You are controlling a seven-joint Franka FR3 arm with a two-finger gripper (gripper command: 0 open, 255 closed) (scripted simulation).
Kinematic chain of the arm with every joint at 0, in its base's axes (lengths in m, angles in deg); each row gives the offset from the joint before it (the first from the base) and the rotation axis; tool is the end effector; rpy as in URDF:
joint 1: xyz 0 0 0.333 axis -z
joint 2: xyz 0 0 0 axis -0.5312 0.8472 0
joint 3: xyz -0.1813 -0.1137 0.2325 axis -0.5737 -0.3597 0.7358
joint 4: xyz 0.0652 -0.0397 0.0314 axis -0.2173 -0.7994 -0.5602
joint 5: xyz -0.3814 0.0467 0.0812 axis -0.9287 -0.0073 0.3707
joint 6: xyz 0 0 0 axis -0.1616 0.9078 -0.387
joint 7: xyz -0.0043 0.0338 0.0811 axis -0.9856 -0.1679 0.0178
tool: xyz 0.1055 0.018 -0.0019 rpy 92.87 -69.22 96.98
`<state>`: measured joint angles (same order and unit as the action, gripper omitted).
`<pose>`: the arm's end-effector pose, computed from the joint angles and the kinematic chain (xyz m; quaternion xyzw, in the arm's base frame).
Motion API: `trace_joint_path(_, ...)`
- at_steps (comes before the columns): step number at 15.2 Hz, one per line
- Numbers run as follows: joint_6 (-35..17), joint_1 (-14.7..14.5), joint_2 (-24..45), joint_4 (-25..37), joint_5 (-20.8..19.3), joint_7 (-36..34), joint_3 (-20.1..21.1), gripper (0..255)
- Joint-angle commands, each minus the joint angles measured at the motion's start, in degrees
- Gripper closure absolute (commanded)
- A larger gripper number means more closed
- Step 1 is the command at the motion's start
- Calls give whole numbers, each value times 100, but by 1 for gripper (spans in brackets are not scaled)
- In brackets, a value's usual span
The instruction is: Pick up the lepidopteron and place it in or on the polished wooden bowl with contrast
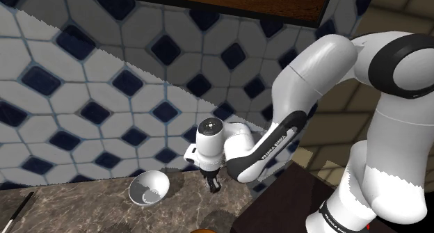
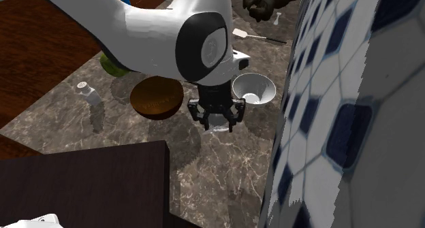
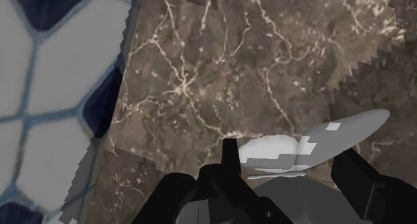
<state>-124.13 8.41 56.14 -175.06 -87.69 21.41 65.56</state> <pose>0.3959 0.2724 0.2043 0.7884 0.6062 -0.0319 0.0992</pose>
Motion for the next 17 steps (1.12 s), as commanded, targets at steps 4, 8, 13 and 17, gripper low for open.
trace_joint_path(4,311,55,-390,-42,297,267,107,255)
trace_joint_path(8,577,76,-684,-38,522,469,168,255)
trace_joint_path(13,870,83,-979,-8,736,665,210,255)
trace_joint_path(17,968,-248,-1079,-123,845,120,514,255)
